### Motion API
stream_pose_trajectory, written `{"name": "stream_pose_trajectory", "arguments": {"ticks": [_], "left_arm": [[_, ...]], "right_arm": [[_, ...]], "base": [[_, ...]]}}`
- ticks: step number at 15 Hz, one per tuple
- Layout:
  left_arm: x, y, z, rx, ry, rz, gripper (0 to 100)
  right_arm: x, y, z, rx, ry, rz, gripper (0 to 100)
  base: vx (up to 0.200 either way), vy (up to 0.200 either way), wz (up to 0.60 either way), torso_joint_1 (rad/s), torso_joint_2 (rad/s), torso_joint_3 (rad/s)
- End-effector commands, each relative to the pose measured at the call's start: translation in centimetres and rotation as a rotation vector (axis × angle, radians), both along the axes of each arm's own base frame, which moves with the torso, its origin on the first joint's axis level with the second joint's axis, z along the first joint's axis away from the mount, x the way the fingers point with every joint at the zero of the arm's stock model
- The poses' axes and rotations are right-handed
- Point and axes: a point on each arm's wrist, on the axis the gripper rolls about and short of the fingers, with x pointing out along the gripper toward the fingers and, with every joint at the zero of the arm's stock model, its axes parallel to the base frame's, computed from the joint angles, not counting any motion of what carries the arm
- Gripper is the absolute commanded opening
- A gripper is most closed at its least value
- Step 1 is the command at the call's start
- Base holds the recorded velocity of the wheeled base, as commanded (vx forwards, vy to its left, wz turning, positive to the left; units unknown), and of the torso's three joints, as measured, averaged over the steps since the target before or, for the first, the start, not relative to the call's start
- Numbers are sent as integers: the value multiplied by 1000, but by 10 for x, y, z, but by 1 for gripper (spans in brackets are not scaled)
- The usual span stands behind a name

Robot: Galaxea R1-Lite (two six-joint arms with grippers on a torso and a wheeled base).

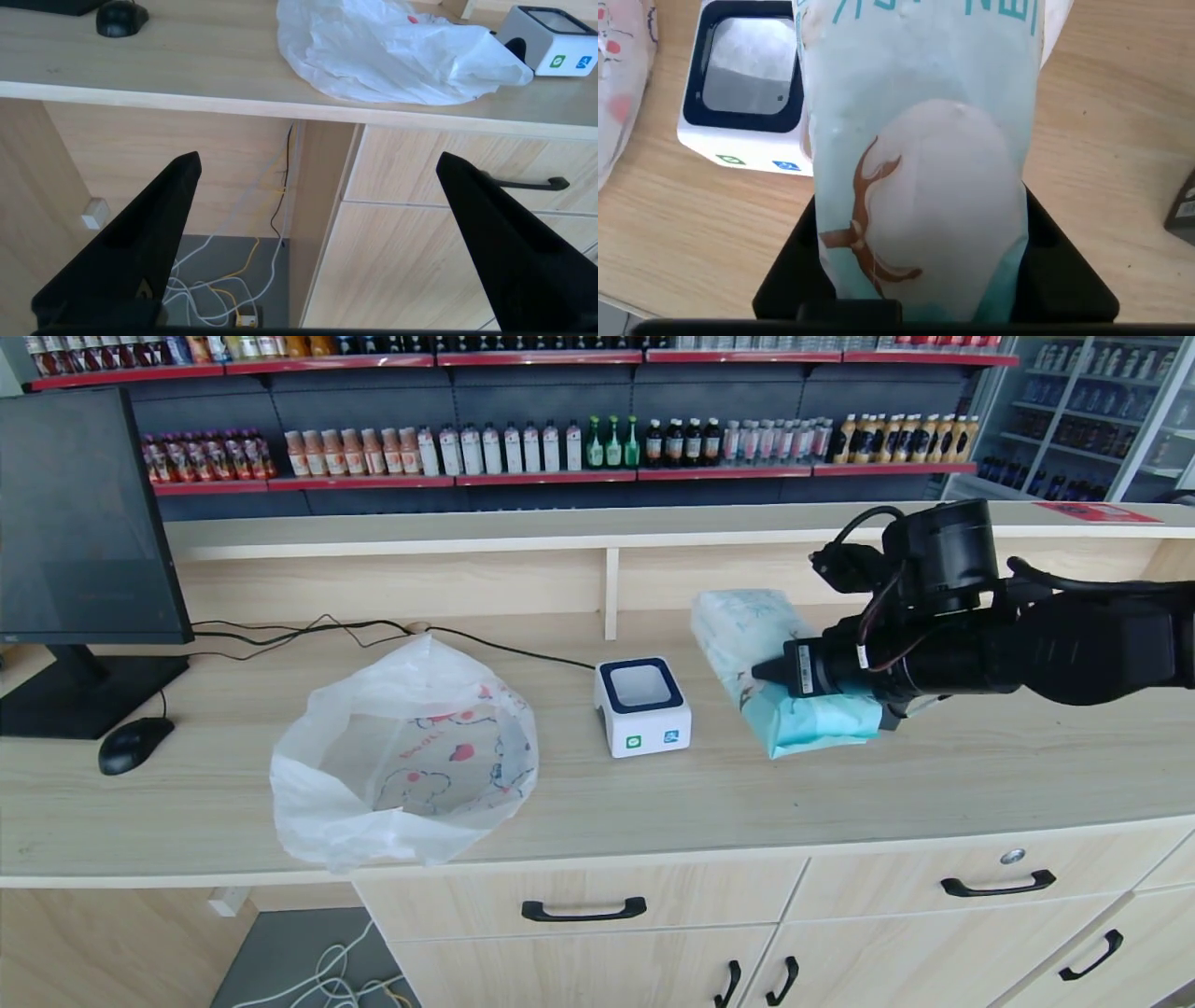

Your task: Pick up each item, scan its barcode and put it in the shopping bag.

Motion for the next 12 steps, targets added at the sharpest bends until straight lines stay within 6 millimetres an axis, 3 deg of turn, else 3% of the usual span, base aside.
{"name": "stream_pose_trajectory", "arguments": {"ticks": [1, 5, 8, 10, 12], "left_arm": [[0, 0, 0, -1, 0, 1, 100], [0, 0, 0, -1, 0, 1, 100], [0, 0, 0, -1, 0, 1, 100], [0, 0, 0, -1, 0, 1, 100], [0, 0, 0, -1, 0, 1, 100]], "right_arm": [[-52, -15, 19, 9, -28, 13, 0], [-143, -31, 28, 9, -80, 62, 0], [-201, -48, 18, -5, -127, 88, 0], [-226, -60, 3, -41, -143, 112, 0], [-234, -63, -1, -37, -147, 127, 0]], "base": [[0, 0, 0, 0, 0, 0], [0, 0, 0, 0, 0, 0], [0, 0, 0, 0, 0, 0], [0, 0, 0, 0, 0, 0], [0, 0, 0, 0, 0, 0]]}}
